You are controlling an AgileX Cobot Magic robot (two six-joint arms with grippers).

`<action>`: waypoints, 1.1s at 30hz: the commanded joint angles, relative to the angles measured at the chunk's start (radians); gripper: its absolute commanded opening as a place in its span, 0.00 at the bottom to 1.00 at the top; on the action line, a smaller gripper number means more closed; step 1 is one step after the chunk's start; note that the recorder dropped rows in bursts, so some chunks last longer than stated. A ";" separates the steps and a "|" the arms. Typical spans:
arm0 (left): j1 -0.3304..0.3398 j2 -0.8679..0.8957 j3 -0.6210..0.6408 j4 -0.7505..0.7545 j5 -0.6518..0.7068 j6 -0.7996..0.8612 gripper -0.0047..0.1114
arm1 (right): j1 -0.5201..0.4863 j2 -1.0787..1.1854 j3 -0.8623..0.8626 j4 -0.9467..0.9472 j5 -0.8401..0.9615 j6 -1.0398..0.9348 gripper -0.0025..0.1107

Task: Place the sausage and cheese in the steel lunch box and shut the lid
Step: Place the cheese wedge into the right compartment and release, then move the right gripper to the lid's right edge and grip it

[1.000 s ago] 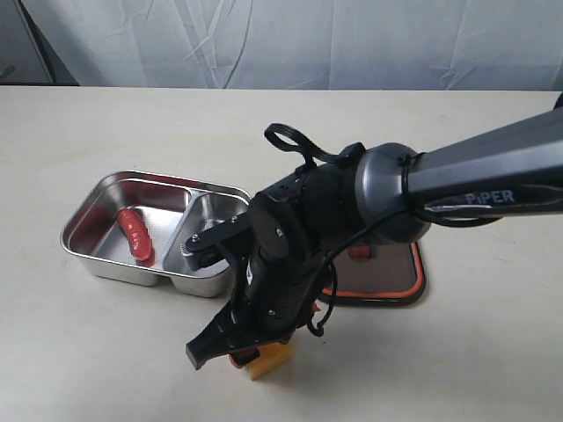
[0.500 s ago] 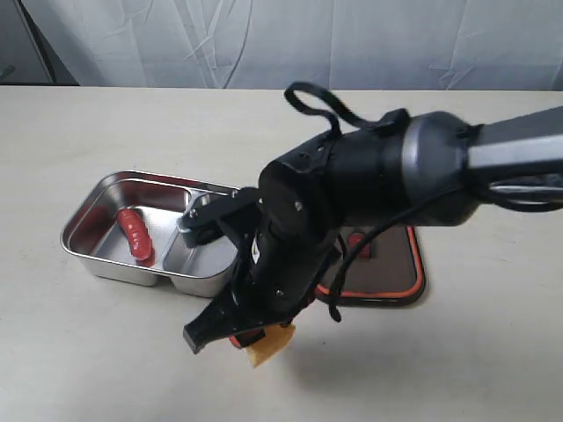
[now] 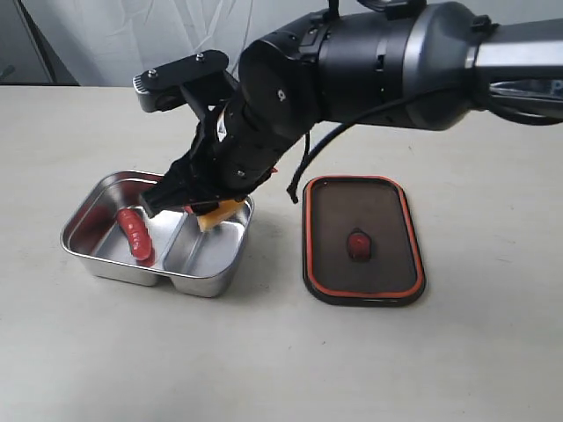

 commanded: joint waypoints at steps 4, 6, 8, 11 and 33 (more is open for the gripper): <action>-0.007 -0.007 0.004 -0.008 -0.010 0.000 0.04 | -0.024 0.087 -0.037 -0.011 -0.025 -0.009 0.09; -0.007 -0.007 0.004 -0.008 -0.010 0.000 0.04 | -0.024 0.100 -0.037 -0.011 -0.051 -0.009 0.17; -0.007 -0.007 0.004 -0.008 -0.010 0.000 0.04 | -0.024 0.109 -0.037 -0.011 -0.059 -0.009 0.25; -0.007 -0.007 0.004 -0.008 -0.010 0.000 0.04 | -0.024 0.122 -0.037 -0.011 -0.054 -0.009 0.33; -0.007 -0.007 0.004 -0.008 -0.010 0.000 0.04 | -0.322 -0.069 0.049 -0.219 0.232 0.177 0.47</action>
